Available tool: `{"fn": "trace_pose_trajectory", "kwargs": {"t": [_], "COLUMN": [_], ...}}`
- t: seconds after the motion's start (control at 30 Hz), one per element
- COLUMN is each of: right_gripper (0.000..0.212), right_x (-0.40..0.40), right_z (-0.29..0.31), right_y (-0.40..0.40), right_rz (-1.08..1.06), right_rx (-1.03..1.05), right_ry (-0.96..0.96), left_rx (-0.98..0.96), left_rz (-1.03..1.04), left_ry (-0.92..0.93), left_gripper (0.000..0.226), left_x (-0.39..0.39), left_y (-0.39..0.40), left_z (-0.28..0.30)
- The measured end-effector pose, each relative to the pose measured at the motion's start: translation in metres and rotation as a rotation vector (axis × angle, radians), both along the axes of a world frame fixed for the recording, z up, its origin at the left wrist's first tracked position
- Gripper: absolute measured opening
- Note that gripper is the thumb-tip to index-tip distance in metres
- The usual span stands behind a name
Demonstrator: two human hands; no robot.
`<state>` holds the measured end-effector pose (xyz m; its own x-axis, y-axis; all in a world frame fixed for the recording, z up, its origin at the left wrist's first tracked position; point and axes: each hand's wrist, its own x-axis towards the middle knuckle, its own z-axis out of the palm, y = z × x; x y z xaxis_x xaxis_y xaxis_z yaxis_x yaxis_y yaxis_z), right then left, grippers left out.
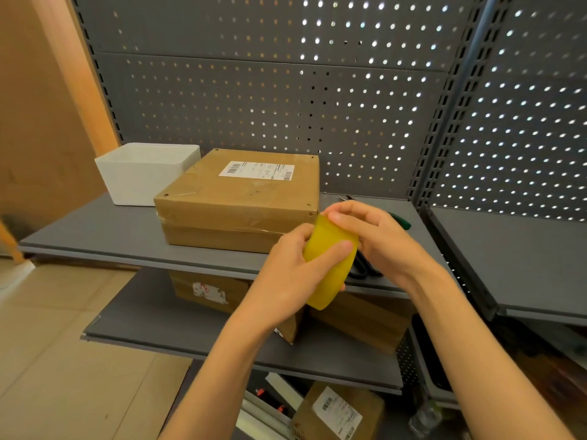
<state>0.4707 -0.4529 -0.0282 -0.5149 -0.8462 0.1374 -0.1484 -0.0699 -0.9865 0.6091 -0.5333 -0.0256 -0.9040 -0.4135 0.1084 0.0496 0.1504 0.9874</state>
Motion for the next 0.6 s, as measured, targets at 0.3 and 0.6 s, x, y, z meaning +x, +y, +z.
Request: {"fn": "trace_pose_trajectory", "kwargs": {"t": [0.3, 0.6], "right_gripper": [0.018, 0.011], "right_x": [-0.006, 0.006], "right_z": [-0.004, 0.004], "right_y": [0.009, -0.012], "right_rz": [-0.124, -0.414], "right_rx": [-0.038, -0.172], "right_ry": [-0.064, 0.652], "left_rx": [0.011, 0.147], "left_rz": [-0.034, 0.113], "left_ry": [-0.027, -0.026], "left_gripper": [0.03, 0.019], "left_x": [-0.008, -0.007], "left_y": [0.006, -0.002], "left_z": [-0.005, -0.005]}}
